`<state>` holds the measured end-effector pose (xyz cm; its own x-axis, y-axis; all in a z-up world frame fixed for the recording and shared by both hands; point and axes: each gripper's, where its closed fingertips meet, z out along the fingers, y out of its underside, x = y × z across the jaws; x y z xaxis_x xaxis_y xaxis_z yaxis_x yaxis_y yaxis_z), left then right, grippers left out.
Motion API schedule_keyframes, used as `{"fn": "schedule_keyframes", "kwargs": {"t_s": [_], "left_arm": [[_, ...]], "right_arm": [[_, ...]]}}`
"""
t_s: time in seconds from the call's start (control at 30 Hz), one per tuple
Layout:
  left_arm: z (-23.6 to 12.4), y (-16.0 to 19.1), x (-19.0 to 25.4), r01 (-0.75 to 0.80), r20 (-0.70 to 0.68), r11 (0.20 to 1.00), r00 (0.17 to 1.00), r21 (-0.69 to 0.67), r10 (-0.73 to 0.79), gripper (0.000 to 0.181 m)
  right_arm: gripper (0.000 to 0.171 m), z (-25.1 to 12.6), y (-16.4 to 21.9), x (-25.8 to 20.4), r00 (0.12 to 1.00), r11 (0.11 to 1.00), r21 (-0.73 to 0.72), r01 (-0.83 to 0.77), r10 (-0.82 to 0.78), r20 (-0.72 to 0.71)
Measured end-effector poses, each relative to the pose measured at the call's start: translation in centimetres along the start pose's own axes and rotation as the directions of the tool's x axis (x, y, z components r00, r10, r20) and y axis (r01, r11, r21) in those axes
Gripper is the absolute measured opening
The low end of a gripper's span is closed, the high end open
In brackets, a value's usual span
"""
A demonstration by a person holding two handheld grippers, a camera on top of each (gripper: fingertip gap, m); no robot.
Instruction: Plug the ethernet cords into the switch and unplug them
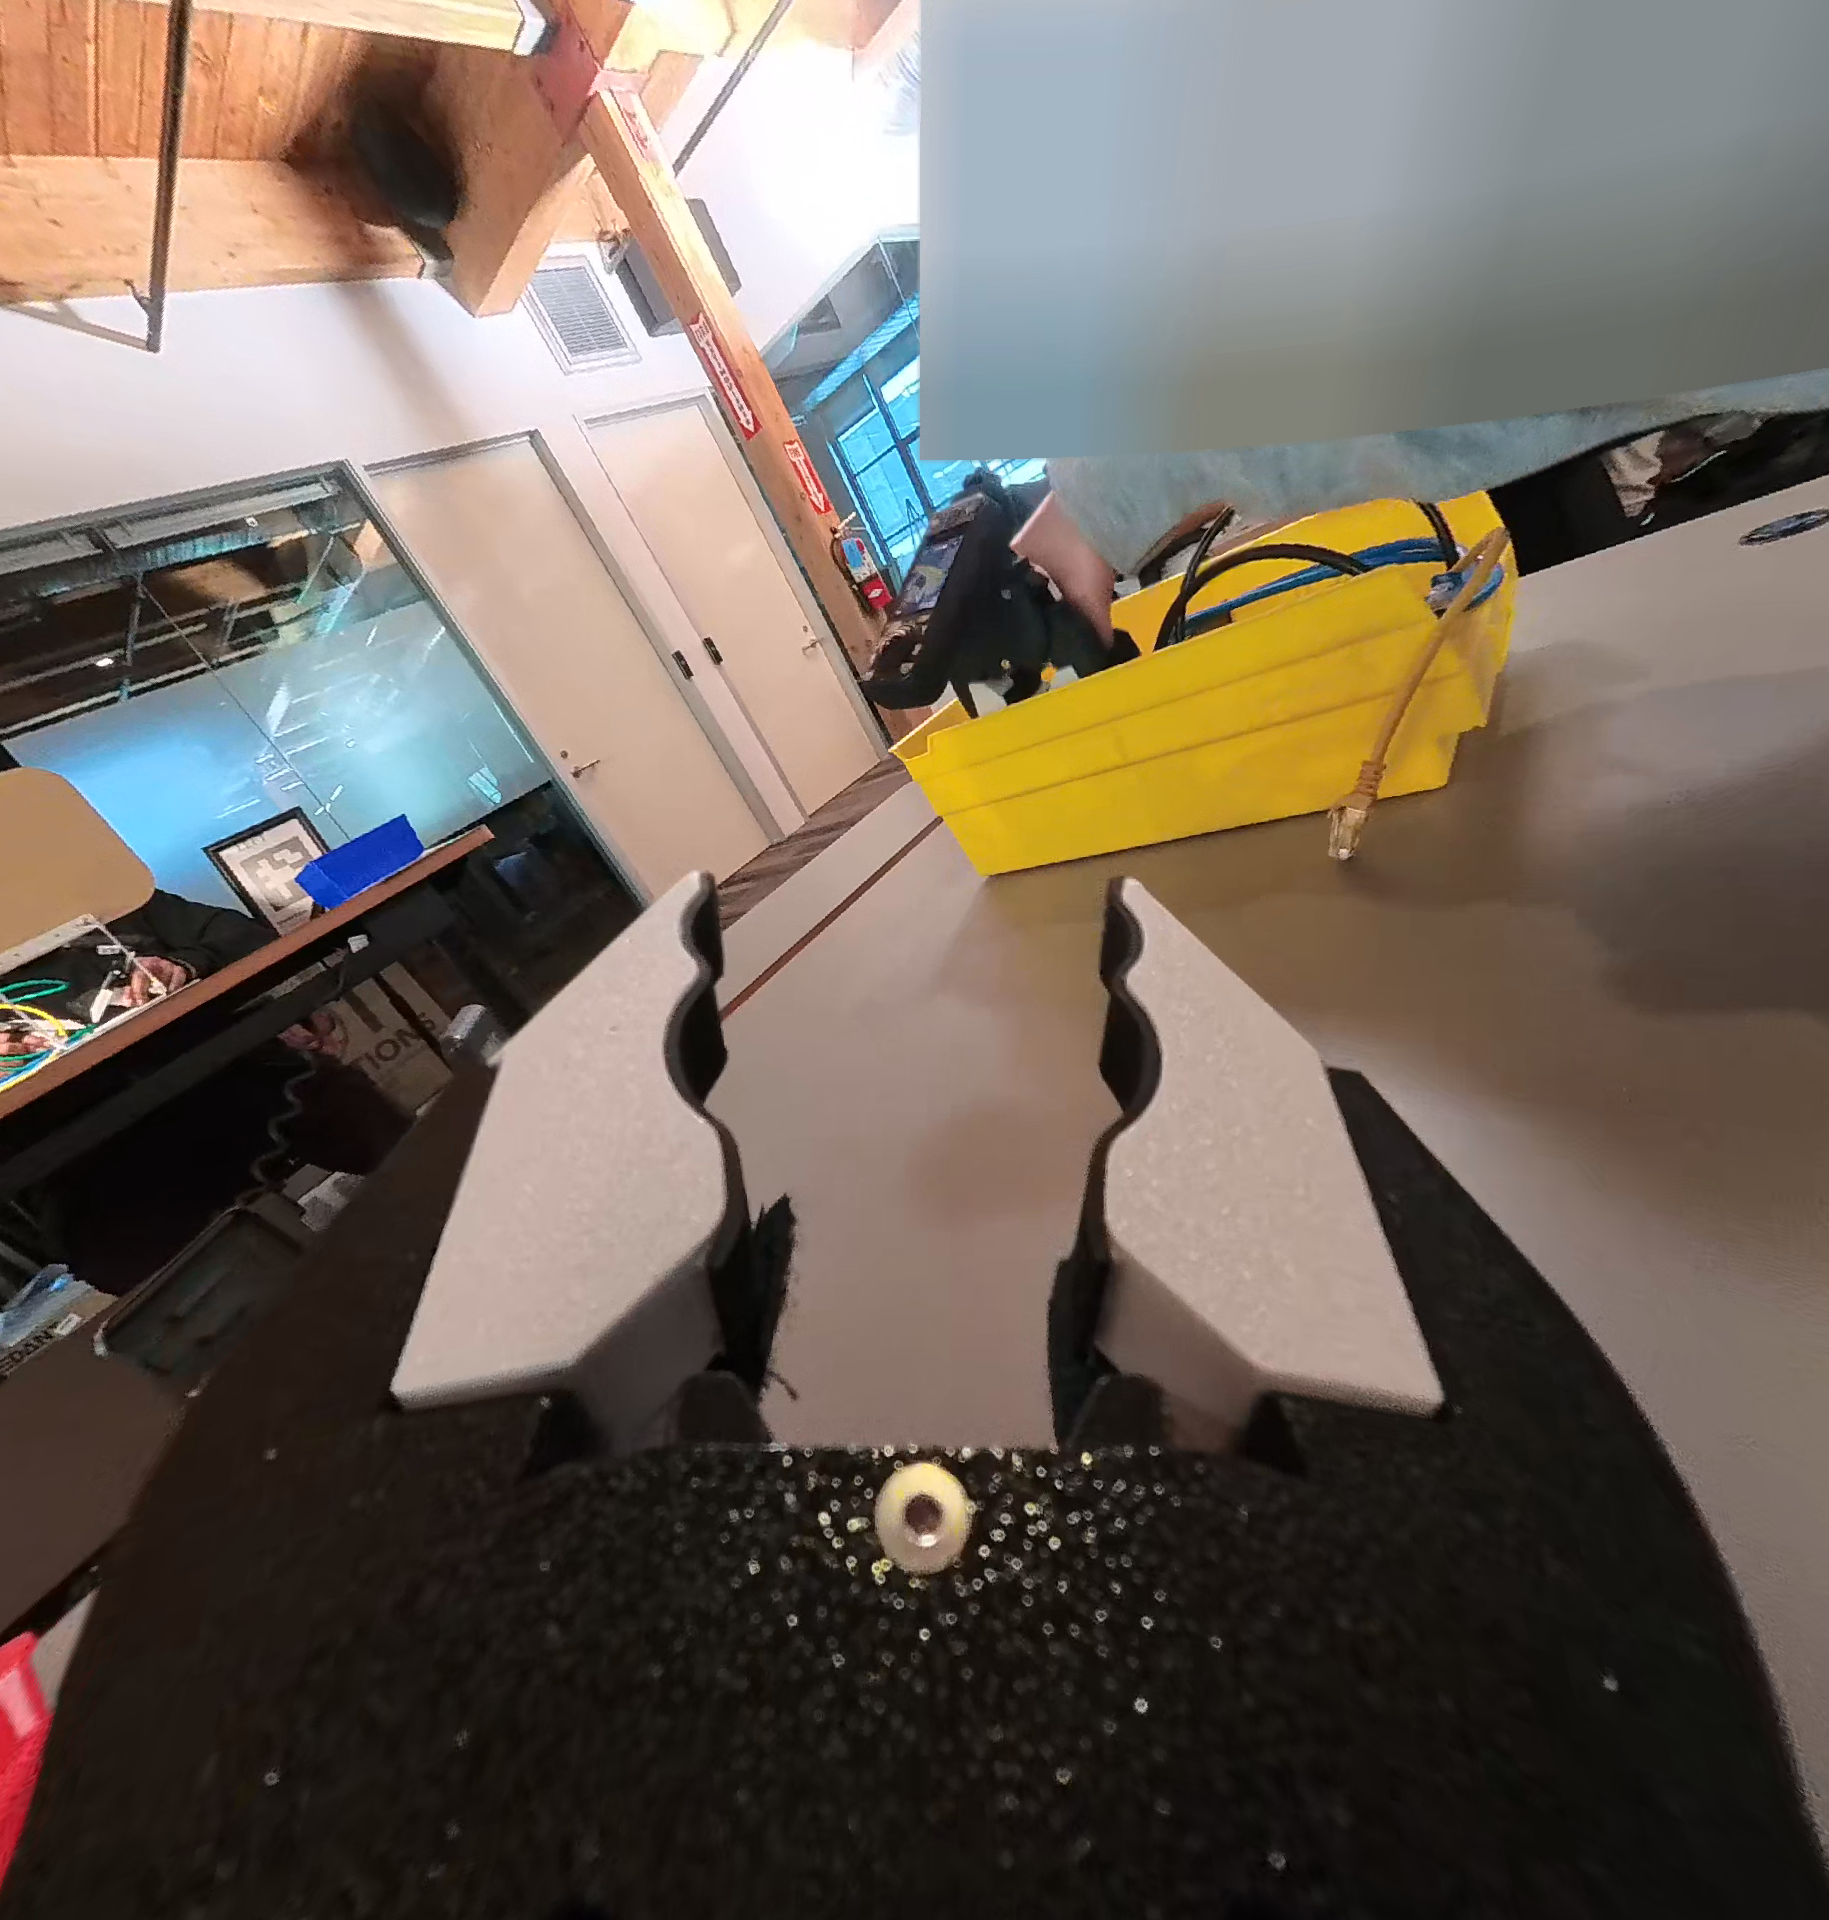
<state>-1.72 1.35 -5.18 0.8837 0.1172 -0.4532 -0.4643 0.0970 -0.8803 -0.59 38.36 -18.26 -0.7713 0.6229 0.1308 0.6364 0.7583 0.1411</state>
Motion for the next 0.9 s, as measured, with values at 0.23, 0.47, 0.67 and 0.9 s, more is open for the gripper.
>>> {"fn": "schedule_keyframes", "kwargs": {"t_s": [0.23, 0.47, 0.67, 0.9], "left_arm": [[-0.1, 0.4, -0.2, 0.02, -0.001, 1.0, 1.0, -0.014, -0.02, 0.073], [0.1, 0.9, -0.2, 0.056, -0.02, 0.998, 0.998, -0.03, -0.056, 0.072], [0.2, 1.1, 0.3, 0.057, -0.045, 0.997, 0.997, -0.044, -0.059, 0.072], [0.2, 1.3, 0.2, 0.074, -0.049, 0.996, 0.996, -0.048, -0.076, 0.069]], "right_arm": [[0.082, -0.1, -0.3, -0.1, 1.0, 1.0, 0.01, 0.019, -0.019, -0.013], [0.078, -3.9, 0.1, 0.7, 0.999, 0.999, 0.032, -0.004, 0.006, -0.049], [0.071, -7.8, 0.6, 0.4, 0.995, 0.999, 0.051, -0.009, 0.014, -0.097], [0.053, -11.7, 0.6, -1.8, 0.981, 0.994, 0.102, 0.026, -0.006, -0.194]]}}
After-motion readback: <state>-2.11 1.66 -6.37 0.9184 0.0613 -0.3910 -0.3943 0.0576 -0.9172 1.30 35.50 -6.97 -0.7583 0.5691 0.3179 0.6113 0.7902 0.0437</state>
